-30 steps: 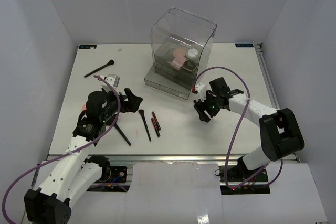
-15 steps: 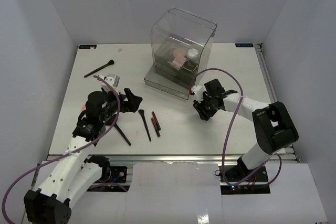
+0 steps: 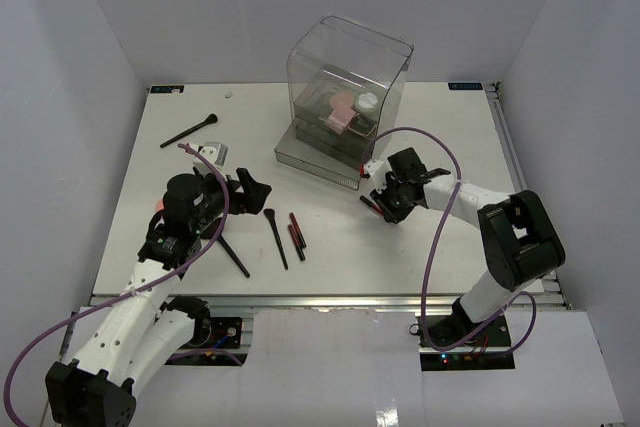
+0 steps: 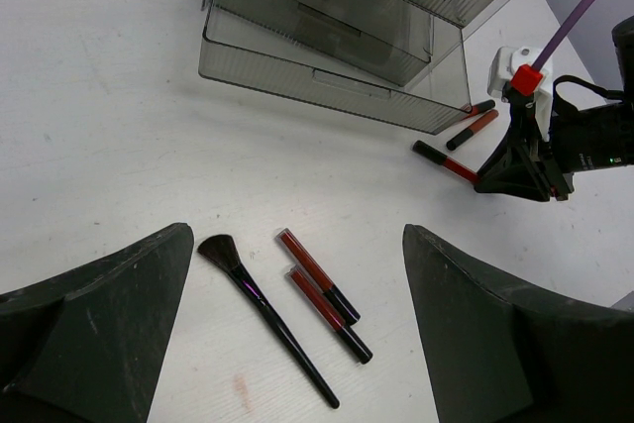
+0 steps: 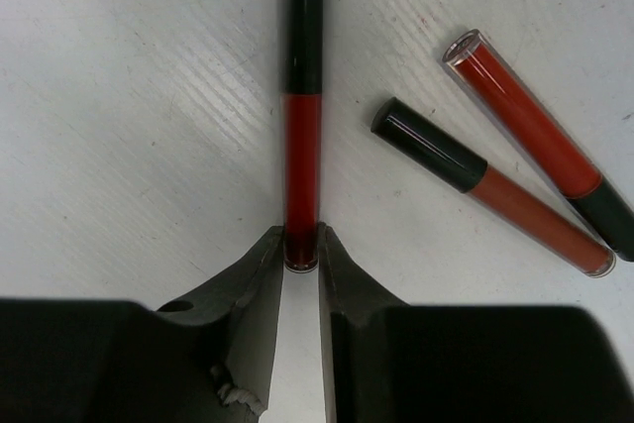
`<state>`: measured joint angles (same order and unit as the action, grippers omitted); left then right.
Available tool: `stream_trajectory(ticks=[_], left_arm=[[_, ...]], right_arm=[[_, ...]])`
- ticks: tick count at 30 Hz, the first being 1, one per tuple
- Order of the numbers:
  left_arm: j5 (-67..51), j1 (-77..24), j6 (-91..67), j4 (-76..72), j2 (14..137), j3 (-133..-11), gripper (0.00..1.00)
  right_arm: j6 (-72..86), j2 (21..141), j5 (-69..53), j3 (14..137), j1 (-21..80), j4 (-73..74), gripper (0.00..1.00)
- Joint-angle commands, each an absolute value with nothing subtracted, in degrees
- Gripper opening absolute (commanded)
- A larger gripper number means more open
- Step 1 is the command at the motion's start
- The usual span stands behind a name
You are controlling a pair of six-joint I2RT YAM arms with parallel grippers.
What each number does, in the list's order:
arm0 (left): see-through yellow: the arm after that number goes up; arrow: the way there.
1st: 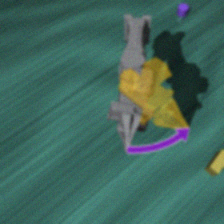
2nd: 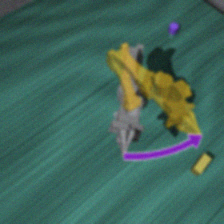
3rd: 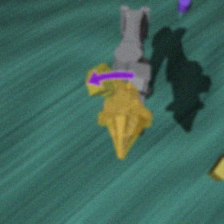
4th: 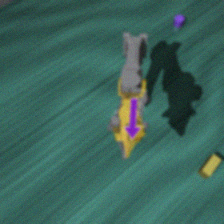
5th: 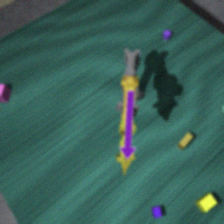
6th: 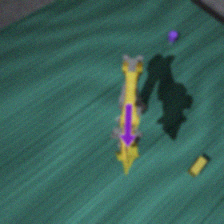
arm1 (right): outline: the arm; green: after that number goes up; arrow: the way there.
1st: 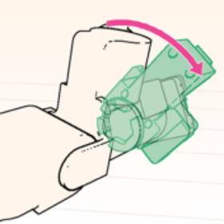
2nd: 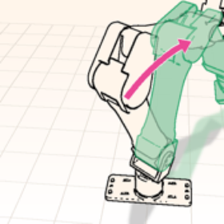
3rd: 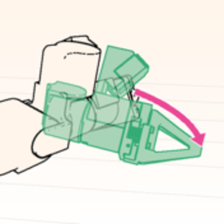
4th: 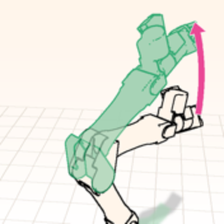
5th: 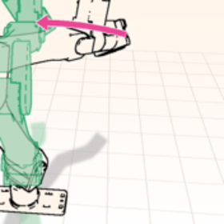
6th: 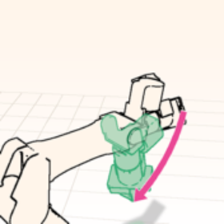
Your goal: Organize the makeup
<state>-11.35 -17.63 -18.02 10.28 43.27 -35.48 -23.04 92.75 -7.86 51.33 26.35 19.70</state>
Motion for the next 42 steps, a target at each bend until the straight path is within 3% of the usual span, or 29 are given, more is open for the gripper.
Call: stream_trajectory(ticks=[1, 10, 16, 21, 33, 35, 39, 42], left_arm=[[-11.78, -17.58, -17.58, 9.49, 42.45, -36.23, 0.98], [-11.86, -17.49, -17.58, 9.54, 42.36, -36.21, 0.98], [-12.22, -17.58, -17.67, 9.34, 42.8, -36.21, 0.98], [-12.72, -17.49, -17.86, 9.13, 43.46, -36.12, 0.98], [-18.46, -17.58, -20.57, 7.68, 48.43, -35.24, 0.96], [-19.43, -17.58, -22.43, 7.42, 49.4, -35.17, 0.9], [-22.24, -17.58, -28.07, 8.13, 53.08, -35.26, 0.59], [-25.47, -17.62, -31.87, 9.5, 56.54, -35.72, 0.52]], right_arm=[[-23.6, 94.61, -9.27, 52.21, 26.72, 20.5, 0.22], [-32.27, 88.39, -15.33, 50.64, 26.72, 25.06, 0.08], [-46.63, 77.46, -26.86, 51.16, 26.93, 33.91, 0.08], [-46.84, 74.95, -29.35, 58.51, 28.86, 35.9, 0.08], [-31.58, 99.66, -9.15, 86.6, 33.66, 28.48, 0.1], [-30.72, 102.95, -6.68, 89.4, 33.66, 28.55, 0.14], [-30.25, 105.11, -4.97, 91.01, 33.84, 28.64, 0.42], [-30.16, 104.13, -5.63, 90.28, 33.84, 28.65, 0.52]])
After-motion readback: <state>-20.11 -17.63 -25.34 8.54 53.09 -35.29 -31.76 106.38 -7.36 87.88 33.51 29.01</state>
